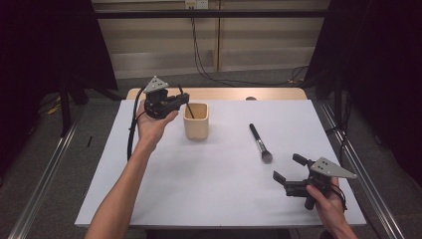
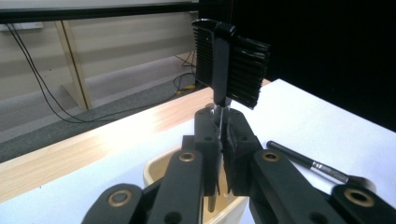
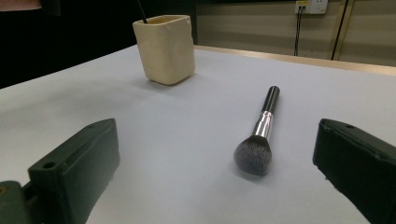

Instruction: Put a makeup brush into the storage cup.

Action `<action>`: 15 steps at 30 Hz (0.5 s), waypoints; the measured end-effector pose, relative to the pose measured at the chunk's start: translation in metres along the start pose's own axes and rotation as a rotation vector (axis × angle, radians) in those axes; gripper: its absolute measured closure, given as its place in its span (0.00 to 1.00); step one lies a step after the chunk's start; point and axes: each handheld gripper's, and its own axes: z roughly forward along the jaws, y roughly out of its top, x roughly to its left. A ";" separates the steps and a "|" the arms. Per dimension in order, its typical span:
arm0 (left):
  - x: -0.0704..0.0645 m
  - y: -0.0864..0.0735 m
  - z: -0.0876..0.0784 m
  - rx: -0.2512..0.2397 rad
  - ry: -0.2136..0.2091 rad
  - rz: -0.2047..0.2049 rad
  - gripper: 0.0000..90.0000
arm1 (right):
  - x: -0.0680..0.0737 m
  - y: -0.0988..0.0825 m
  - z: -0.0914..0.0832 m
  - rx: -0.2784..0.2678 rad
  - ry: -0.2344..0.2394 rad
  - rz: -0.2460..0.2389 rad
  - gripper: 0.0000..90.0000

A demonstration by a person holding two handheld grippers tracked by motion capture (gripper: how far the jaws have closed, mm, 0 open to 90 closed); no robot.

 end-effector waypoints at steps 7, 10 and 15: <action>0.000 -0.006 0.005 0.011 -0.005 -0.009 0.95 | 0.000 0.000 0.000 0.001 0.001 0.002 0.00; 0.000 -0.007 0.006 0.019 -0.003 -0.002 0.95 | 0.001 0.000 0.001 0.004 0.004 0.002 0.00; 0.000 -0.010 0.008 0.025 -0.003 -0.002 0.95 | 0.001 0.000 0.000 0.003 0.006 -0.001 0.00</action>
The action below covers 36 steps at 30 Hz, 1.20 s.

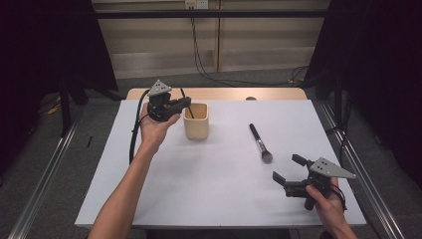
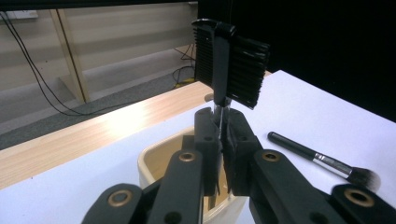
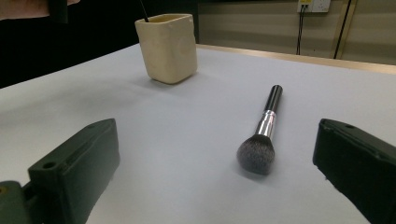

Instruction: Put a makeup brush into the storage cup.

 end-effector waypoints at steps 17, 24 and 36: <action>0.001 -0.010 0.006 0.019 0.005 0.003 0.95 | -0.001 0.000 0.000 -0.001 -0.009 0.009 0.00; 0.002 -0.014 0.008 0.041 0.015 0.006 0.94 | -0.001 0.000 0.000 0.000 -0.007 0.008 0.00; 0.002 -0.018 0.009 0.038 0.013 -0.010 0.80 | 0.000 0.000 0.000 0.002 -0.004 0.009 0.00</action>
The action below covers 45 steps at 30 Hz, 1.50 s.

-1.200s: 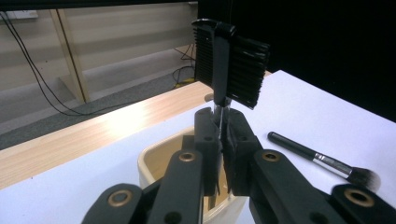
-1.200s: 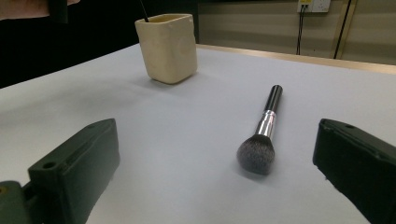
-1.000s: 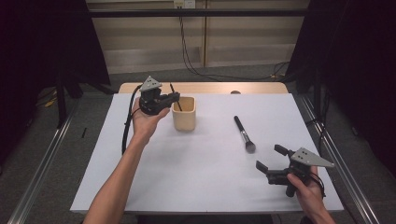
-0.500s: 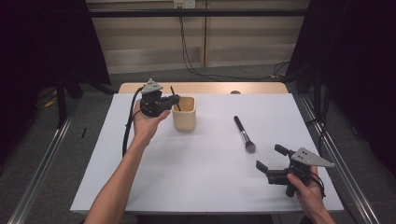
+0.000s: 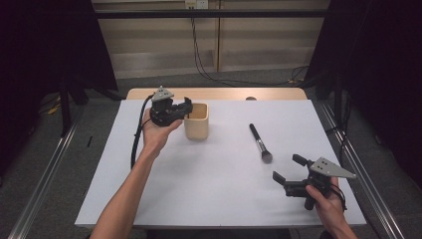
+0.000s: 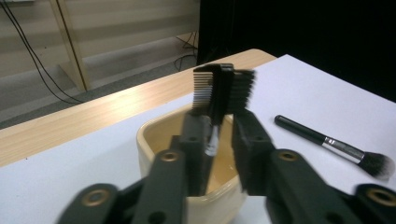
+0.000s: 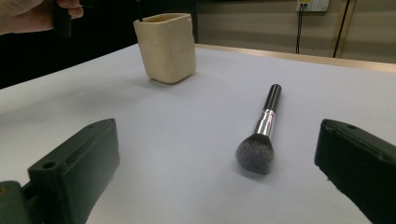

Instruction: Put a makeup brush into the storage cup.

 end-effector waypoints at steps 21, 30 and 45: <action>0.002 -0.008 -0.012 -0.045 0.023 -0.009 0.19 | 0.000 0.000 0.000 -0.001 0.004 -0.003 0.00; 0.000 -0.013 -0.028 -0.034 0.031 0.036 0.05 | 0.000 0.000 -0.001 -0.001 0.003 -0.006 0.00; 0.001 -0.033 -0.060 -0.086 0.035 -0.018 0.03 | 0.001 0.000 0.000 0.005 0.004 -0.001 0.00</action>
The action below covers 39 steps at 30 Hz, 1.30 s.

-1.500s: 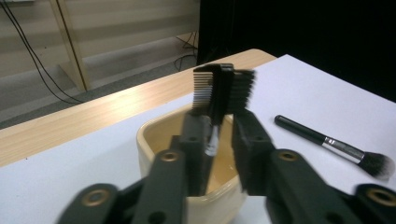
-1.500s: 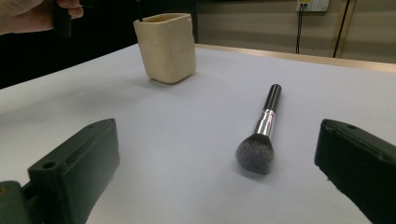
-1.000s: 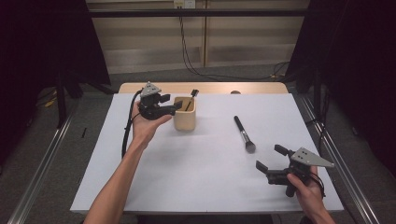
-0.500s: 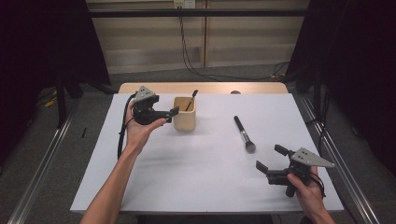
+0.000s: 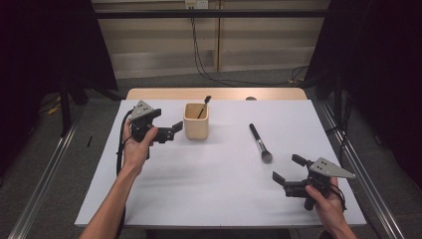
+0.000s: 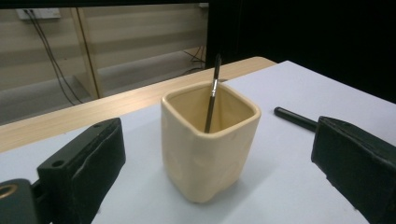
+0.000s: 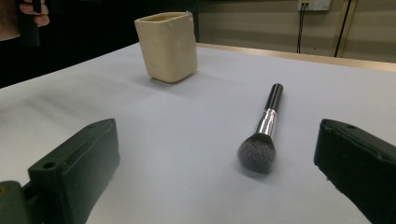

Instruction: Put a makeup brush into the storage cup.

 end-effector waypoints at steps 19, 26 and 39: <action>-0.010 -0.029 -0.044 -0.077 0.022 0.037 0.04 | 0.001 0.000 0.000 -0.003 -0.001 -0.004 0.00; -0.010 -0.040 -0.057 -0.062 0.029 0.036 0.04 | 0.000 0.000 0.000 -0.005 -0.005 0.000 0.00; -0.011 -0.059 -0.084 -0.071 0.082 0.019 0.04 | 0.000 0.001 0.001 -0.007 -0.008 0.000 0.00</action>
